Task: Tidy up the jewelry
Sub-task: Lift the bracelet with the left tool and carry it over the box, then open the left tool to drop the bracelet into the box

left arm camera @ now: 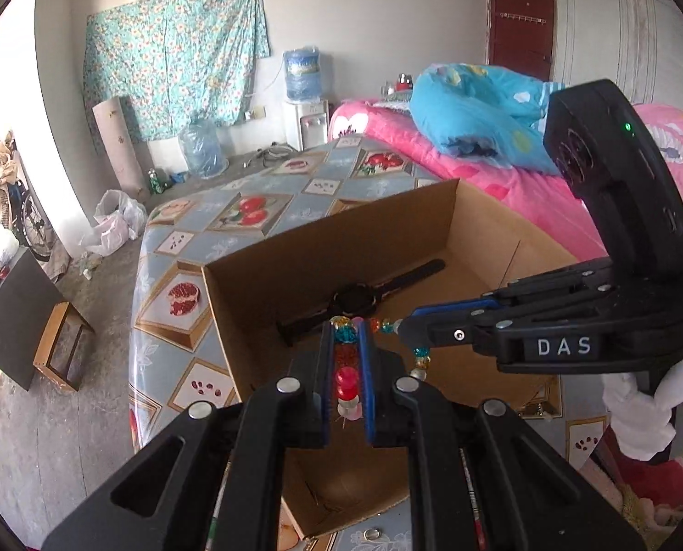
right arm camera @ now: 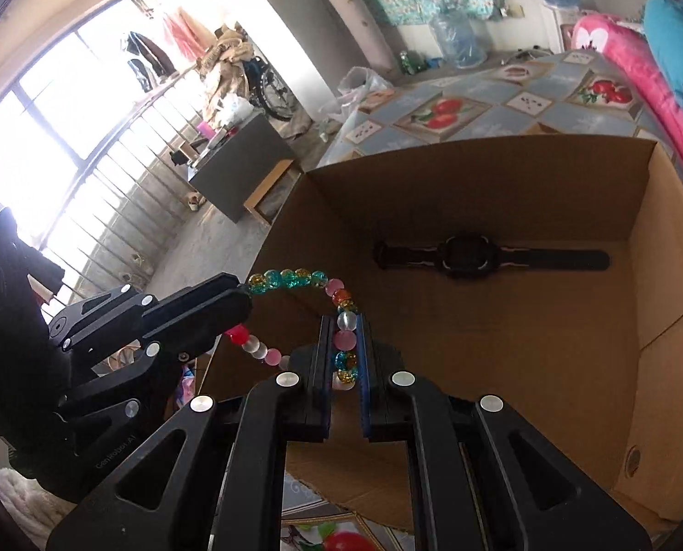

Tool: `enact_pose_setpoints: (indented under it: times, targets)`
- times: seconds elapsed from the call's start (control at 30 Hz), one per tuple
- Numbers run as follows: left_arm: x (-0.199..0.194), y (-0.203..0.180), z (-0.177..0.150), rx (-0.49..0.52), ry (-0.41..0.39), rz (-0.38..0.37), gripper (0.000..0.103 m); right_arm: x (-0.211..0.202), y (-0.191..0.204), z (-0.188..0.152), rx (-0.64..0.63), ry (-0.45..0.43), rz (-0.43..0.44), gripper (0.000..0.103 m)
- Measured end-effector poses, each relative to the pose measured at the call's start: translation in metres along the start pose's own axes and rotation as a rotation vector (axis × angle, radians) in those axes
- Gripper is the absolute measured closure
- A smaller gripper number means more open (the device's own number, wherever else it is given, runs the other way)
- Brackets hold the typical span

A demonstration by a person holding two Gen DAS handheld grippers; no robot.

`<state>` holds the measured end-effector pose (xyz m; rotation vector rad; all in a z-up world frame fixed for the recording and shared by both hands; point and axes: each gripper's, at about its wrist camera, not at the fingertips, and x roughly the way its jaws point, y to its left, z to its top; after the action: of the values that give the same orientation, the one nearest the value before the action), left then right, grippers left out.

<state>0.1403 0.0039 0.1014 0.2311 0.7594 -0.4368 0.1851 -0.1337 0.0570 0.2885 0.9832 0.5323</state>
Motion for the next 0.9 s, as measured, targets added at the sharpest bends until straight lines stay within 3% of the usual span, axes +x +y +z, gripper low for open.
enact_pose_setpoints:
  times: [0.1,0.27,0.37,0.6,0.77,0.9]
  targets:
    - [0.021,0.007,-0.007,-0.014,0.074,0.013,0.094,0.015,-0.001,0.002,0.010,0.071,-0.012,0.095]
    - [0.040,0.012,-0.008,-0.015,0.115,0.065,0.093,0.032,-0.004,0.010,0.022,0.124,-0.029,0.092]
    - [0.043,0.014,-0.007,-0.020,0.111,0.087,0.085,0.029,-0.004,0.013,0.021,0.101,-0.032,0.092]
    - [0.018,0.020,-0.006,-0.055,-0.004,0.129,0.084,-0.008,-0.007,0.002,-0.001,-0.025,-0.034,0.092]
    - [-0.027,0.022,-0.015,-0.120,-0.135,0.102,0.080,-0.055,0.007,-0.025,-0.101,-0.153,-0.095,0.075]
    - [-0.063,0.022,-0.036,-0.170,-0.219,0.077,0.074,-0.092,0.020,-0.054,-0.177,-0.283,-0.137,0.046]
